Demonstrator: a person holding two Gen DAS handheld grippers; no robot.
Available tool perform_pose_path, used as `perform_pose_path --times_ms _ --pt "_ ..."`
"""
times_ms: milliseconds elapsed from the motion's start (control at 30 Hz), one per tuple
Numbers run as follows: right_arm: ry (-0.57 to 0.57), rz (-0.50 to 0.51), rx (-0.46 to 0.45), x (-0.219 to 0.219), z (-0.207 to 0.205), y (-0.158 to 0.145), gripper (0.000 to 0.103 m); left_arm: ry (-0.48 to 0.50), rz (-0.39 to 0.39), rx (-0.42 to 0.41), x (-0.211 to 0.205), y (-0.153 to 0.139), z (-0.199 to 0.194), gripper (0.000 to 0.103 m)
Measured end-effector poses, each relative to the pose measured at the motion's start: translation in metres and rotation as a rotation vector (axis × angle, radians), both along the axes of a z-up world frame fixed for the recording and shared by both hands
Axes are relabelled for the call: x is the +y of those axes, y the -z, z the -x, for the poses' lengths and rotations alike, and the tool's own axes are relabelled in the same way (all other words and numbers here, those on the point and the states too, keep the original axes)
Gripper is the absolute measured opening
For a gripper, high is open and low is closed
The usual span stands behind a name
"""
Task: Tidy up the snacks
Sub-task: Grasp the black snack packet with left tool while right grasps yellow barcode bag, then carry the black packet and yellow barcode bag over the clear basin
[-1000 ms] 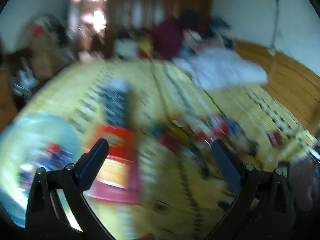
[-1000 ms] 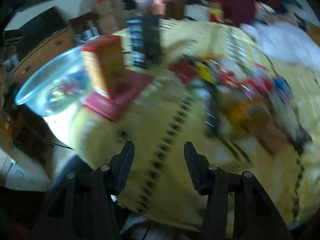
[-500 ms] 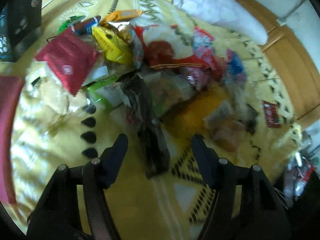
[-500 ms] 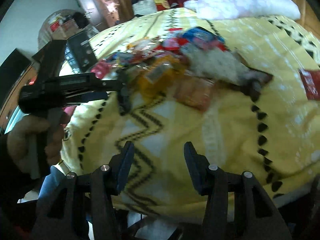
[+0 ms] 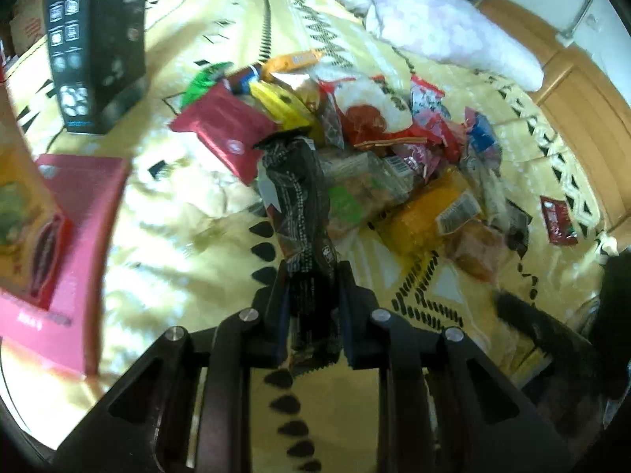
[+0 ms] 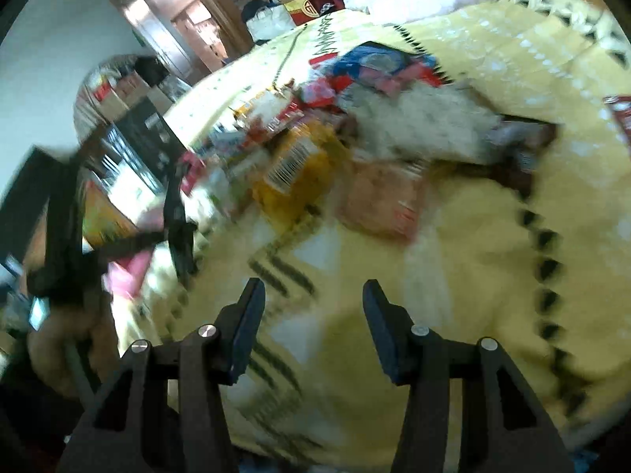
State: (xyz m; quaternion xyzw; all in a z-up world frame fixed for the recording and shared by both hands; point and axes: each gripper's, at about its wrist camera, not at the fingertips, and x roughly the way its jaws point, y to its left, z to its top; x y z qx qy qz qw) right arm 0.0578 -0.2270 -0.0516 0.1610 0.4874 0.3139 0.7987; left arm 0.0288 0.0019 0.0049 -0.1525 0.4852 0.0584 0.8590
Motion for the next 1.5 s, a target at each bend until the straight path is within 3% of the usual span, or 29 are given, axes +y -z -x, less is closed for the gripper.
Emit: perform_pose_path --times_ms 133,433,600,667,767,867,967,1067,1133,1200,1233,1333,1367,1400,1433,1500 --pt "0.034 -0.085 0.066 0.035 -0.035 0.012 0.055 0.011 0.004 -0.004 0.011 -0.007 0.007 0.022" --pt "0.161 -0.026 0.061 0.063 -0.076 0.036 0.055 0.001 0.028 0.038 0.027 -0.003 0.027 0.022" --pt "0.005 0.076 -0.020 0.074 -0.070 0.012 0.044 0.038 0.028 0.038 0.027 -0.007 0.036 0.022" --pt "-0.169 0.223 -0.066 0.085 -0.050 -0.008 0.044 0.079 0.042 0.069 0.028 -0.004 0.035 0.022" --pt "-0.346 0.366 -0.007 0.094 -0.032 -0.005 0.044 0.111 0.079 0.158 0.033 0.020 0.029 0.023" --pt "-0.374 0.391 0.025 0.095 -0.028 0.008 0.045 0.103 0.076 0.180 0.037 0.041 0.024 0.023" --pt "-0.309 0.339 0.022 0.091 -0.034 0.013 0.047 0.067 0.089 0.127 0.039 0.042 0.028 0.024" --pt "-0.275 0.341 -0.013 0.090 -0.033 0.014 0.056 0.049 0.031 0.085 0.033 0.036 0.030 0.043" --pt "-0.250 0.331 -0.017 0.085 -0.031 0.017 0.058 0.028 -0.014 0.044 0.030 0.032 0.032 0.065" --pt "-0.222 0.318 -0.020 0.080 -0.027 0.017 0.059 0.019 -0.030 0.020 0.027 0.033 0.029 0.077" --pt "-0.202 0.318 -0.022 0.082 -0.027 0.017 0.061 0.019 -0.039 0.022 0.026 0.035 0.027 0.077" --pt "-0.170 0.313 -0.028 0.075 -0.025 0.018 0.062 0.023 -0.080 0.049 0.020 0.046 0.016 0.071" --pt "-0.167 0.314 -0.029 0.077 -0.026 0.020 0.062 0.019 -0.100 0.047 0.020 0.046 0.015 0.065" --pt "-0.166 0.313 -0.033 0.078 -0.026 0.021 0.061 0.018 -0.104 0.047 0.020 0.045 0.015 0.042" --pt "-0.161 0.314 -0.043 0.079 -0.025 0.022 0.054 0.021 -0.094 0.052 0.021 0.045 0.014 0.028" --pt "-0.150 0.310 -0.058 0.079 -0.024 0.020 0.047 0.031 -0.103 0.046 0.021 0.039 0.014 0.027"
